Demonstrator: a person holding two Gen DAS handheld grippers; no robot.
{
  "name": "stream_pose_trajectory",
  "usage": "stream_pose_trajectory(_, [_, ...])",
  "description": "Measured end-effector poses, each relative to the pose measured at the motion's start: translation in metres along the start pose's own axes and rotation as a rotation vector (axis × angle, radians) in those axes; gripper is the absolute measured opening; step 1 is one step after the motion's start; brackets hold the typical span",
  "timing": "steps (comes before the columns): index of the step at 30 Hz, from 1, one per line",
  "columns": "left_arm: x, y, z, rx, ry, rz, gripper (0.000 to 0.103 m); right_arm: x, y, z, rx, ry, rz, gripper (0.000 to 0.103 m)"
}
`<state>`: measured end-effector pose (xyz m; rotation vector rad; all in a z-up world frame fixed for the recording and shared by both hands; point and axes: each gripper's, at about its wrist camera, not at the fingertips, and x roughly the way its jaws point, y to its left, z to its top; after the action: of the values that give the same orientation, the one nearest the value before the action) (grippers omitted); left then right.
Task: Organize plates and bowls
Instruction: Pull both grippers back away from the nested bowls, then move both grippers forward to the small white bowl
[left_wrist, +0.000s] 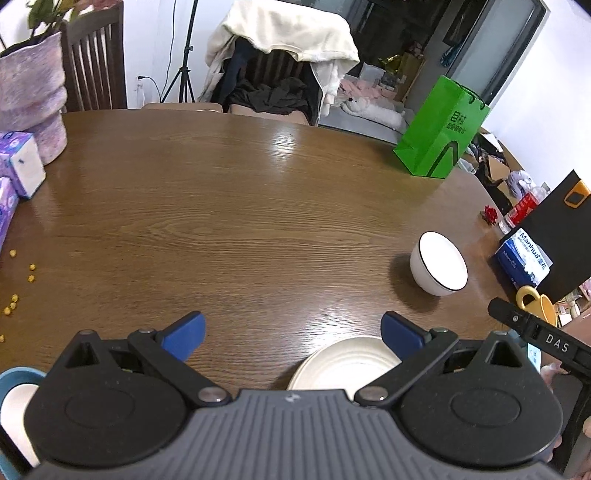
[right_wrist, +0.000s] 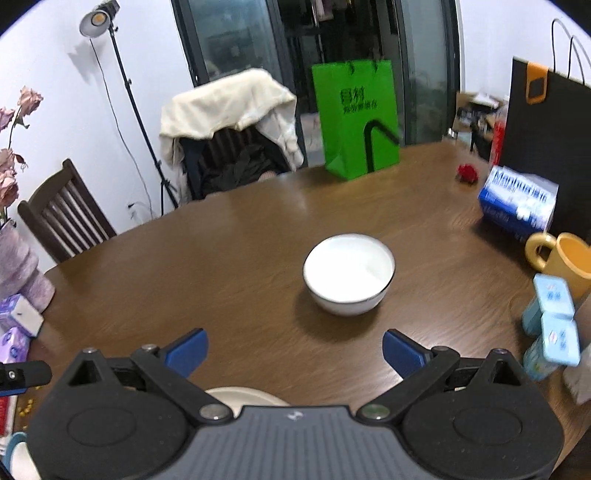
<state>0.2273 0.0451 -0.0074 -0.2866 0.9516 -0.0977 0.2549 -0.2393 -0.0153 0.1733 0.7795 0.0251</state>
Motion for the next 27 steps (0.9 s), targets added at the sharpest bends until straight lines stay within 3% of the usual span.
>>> stream_pose_trajectory(6, [0.017, -0.024, 0.003, 0.014, 0.003, 0.008, 0.103, 0.008, -0.019, 0.006, -0.034, -0.034, -0.037, 0.101])
stream_pose_trajectory(27, [0.085, -0.113, 0.016, 0.002, -0.021, 0.024, 0.103, 0.067, -0.091, 0.035, -0.028, 0.059, 0.039, 0.101])
